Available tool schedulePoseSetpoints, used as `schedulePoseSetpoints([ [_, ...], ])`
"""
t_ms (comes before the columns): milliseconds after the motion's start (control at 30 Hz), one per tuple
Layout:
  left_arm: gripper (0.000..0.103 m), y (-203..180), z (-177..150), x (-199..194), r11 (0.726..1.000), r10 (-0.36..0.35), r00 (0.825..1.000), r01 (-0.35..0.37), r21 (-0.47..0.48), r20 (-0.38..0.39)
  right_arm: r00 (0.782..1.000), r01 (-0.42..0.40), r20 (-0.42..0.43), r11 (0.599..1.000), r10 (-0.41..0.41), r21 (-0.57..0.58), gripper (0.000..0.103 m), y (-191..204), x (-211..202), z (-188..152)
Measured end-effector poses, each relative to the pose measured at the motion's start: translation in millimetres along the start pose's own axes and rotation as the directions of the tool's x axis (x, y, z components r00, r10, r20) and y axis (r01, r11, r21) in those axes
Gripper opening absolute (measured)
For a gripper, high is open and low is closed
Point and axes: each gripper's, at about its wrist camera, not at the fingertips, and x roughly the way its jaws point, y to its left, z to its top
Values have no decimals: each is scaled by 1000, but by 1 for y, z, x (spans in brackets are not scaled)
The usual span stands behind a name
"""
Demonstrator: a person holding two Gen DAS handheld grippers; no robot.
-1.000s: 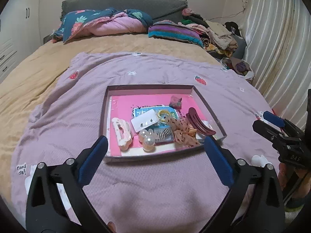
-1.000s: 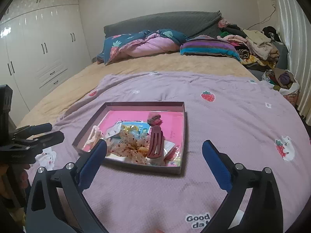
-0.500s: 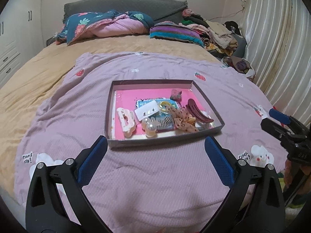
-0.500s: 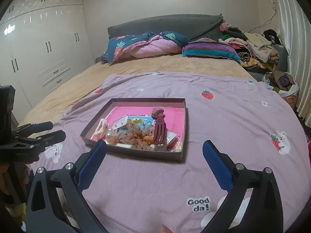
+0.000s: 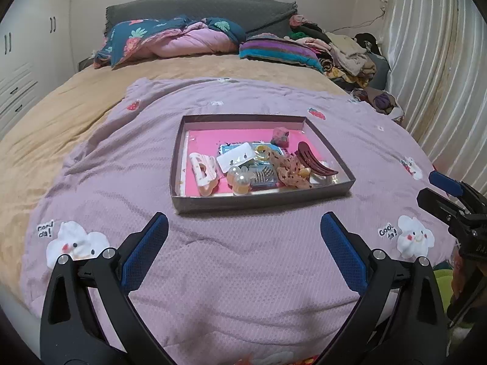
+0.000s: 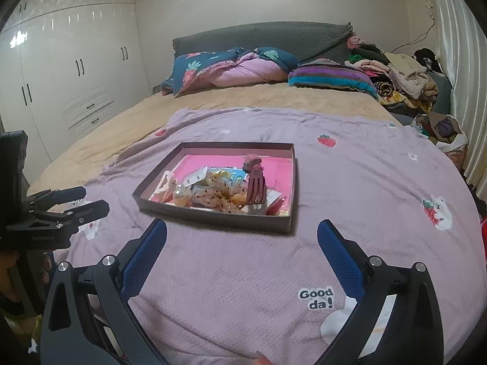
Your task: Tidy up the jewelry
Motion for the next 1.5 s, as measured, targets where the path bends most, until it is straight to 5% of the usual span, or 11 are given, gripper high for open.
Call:
schedulePoseSetpoints([
  [833, 94, 8, -37, 15, 1000, -5, 1000, 5, -18, -13, 1000, -6, -21, 999, 7, 47, 99, 8, 13, -45],
  [1500, 94, 7, -38, 20, 1000, -13, 1000, 12, -25, -20, 999, 37, -21, 997, -36, 61, 99, 2, 15, -47],
])
